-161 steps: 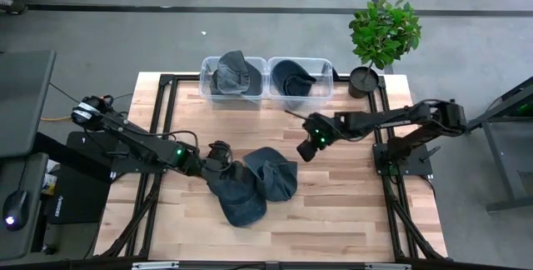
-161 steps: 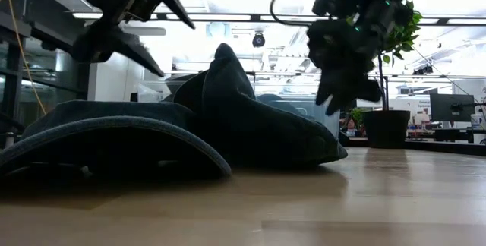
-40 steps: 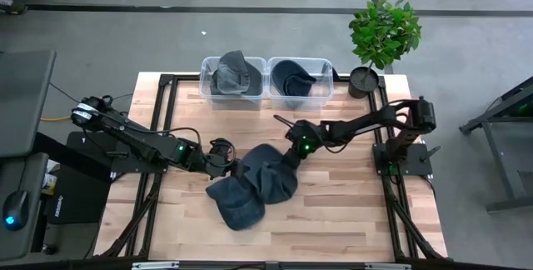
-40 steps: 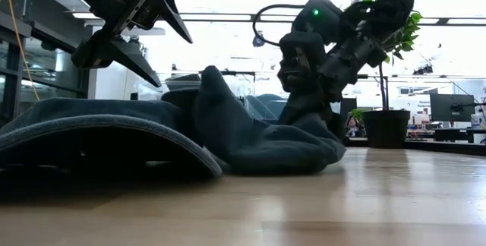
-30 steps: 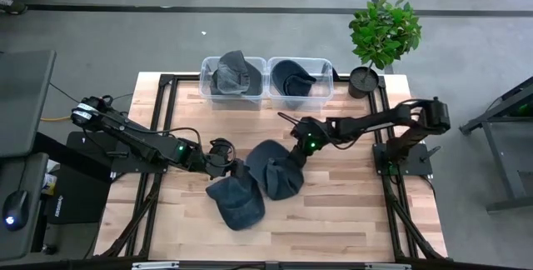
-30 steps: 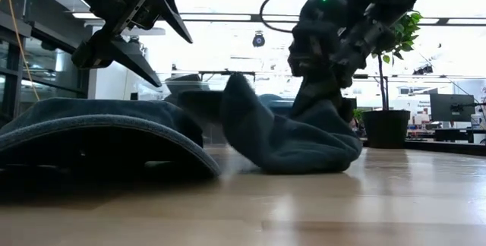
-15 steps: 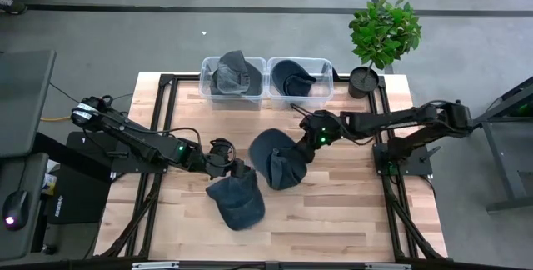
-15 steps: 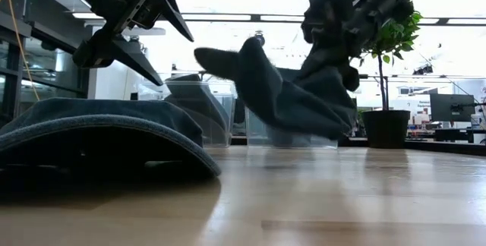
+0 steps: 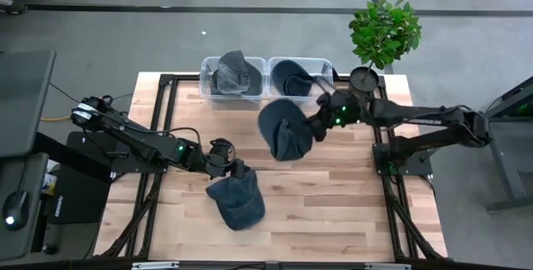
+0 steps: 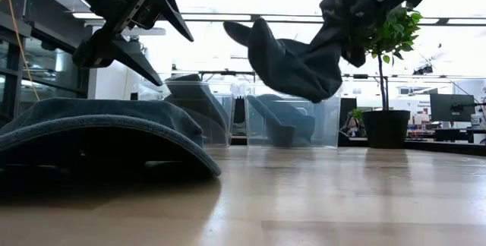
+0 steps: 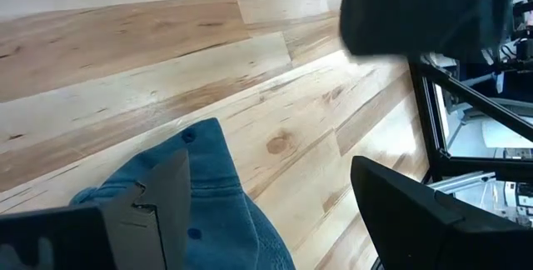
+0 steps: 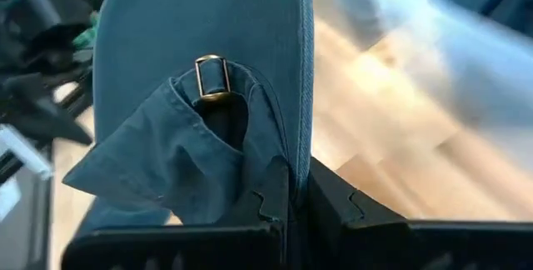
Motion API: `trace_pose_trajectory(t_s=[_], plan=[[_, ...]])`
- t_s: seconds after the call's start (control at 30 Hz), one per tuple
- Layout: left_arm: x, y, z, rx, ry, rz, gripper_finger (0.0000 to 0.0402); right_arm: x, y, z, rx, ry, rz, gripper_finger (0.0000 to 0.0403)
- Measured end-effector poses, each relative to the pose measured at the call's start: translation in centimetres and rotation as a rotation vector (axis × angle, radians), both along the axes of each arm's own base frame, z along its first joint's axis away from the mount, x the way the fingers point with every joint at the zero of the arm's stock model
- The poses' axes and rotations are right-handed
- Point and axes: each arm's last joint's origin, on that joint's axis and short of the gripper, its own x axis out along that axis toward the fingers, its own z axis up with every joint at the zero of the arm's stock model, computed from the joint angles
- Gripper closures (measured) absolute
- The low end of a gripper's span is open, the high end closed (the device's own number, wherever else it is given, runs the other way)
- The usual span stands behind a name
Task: Pick and place caps into container
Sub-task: Put the right blue cap into the right transparent container
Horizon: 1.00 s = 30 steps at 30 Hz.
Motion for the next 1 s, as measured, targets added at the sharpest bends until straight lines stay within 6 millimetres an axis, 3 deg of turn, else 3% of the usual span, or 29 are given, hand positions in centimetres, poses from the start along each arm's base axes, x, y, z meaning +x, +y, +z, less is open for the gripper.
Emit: trace_pose_trajectory(t_s=[0.1,0.43,0.57,0.77,1.0], plan=[[0.0,0.0,0.0,-0.001,0.0,-0.001,0.014,-0.6,-1.1,1.7,-0.052,0.018,-0.027,0.0388],[0.0,0.0,0.0,-0.001,0.0,-0.001,0.014,-1.3,-5.7,10.4,-0.372,0.144,-0.08,0.0388],[0.0,0.0,0.0,-0.001,0.0,-0.001,0.014,-1.4,-7.8,12.5,-0.476,0.2,-0.104,0.0388],[0.0,0.0,0.0,-0.008,-0.002,0.003,0.014,-1.2,-10.8,13.7,-0.549,0.256,-0.118,0.0388],[0.0,0.0,0.0,-0.008,-0.002,0.004,0.014,-0.3,-14.5,11.3,-0.545,0.379,-0.095,0.0388]])
